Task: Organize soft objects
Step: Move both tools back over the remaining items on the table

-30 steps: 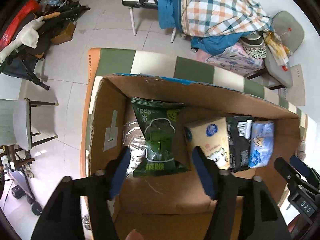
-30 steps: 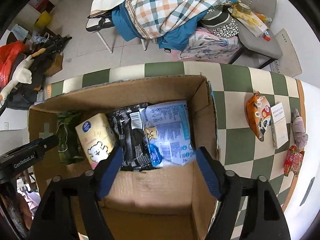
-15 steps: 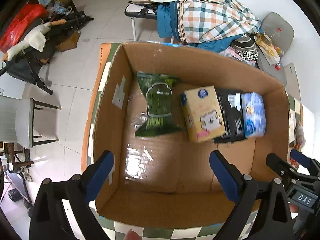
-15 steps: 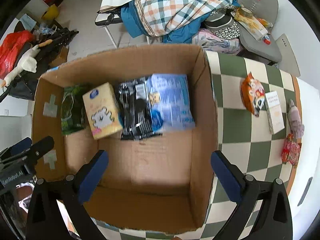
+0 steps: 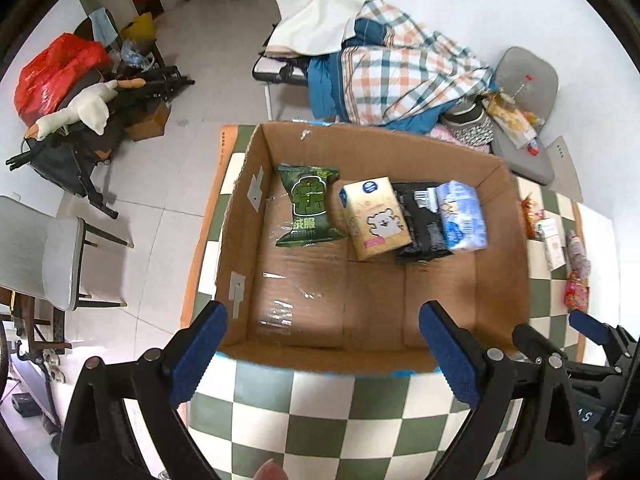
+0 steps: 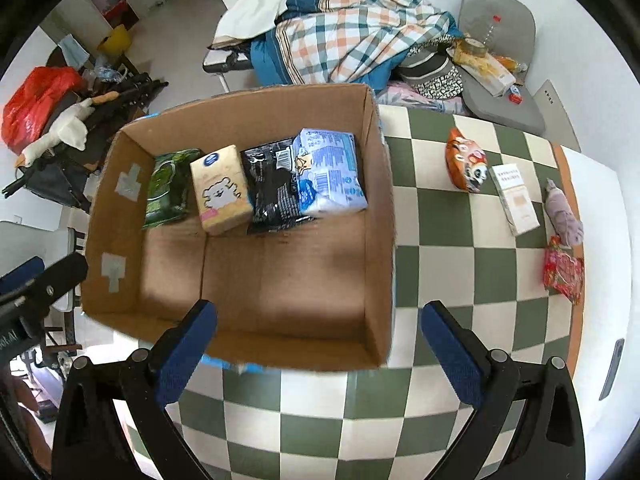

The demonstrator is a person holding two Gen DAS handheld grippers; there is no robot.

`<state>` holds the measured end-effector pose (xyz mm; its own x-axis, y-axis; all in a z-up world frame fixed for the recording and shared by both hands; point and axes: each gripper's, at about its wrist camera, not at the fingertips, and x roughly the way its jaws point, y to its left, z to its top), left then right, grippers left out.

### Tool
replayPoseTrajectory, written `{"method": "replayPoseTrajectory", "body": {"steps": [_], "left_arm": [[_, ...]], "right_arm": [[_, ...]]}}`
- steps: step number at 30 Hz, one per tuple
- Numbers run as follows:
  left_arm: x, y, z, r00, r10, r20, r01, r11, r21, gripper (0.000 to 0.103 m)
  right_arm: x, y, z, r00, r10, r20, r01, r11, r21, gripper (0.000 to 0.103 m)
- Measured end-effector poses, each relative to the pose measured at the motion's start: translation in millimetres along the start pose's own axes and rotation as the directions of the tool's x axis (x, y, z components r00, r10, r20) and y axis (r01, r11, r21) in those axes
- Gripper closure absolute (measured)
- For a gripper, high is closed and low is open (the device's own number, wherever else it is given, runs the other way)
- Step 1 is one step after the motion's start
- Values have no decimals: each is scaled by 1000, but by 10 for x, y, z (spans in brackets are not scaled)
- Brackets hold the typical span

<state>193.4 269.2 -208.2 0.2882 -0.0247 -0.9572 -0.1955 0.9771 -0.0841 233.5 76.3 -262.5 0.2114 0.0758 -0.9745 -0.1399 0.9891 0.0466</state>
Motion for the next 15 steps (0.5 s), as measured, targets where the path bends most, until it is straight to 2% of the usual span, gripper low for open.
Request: {"method": "replayPoseTrajectory", "body": {"steps": [9,15], "left_arm": [[-428,-68,-362,999,-4,44,4,1000,19,5],[-637,-124,-469,998,-34,49,34,999,1,5]], "right_arm": [[-641,-57,-406,994,42,97,-41,999,-14,0],[-868,-112,-609,988,117,97,-116,993,-10,0]]}}
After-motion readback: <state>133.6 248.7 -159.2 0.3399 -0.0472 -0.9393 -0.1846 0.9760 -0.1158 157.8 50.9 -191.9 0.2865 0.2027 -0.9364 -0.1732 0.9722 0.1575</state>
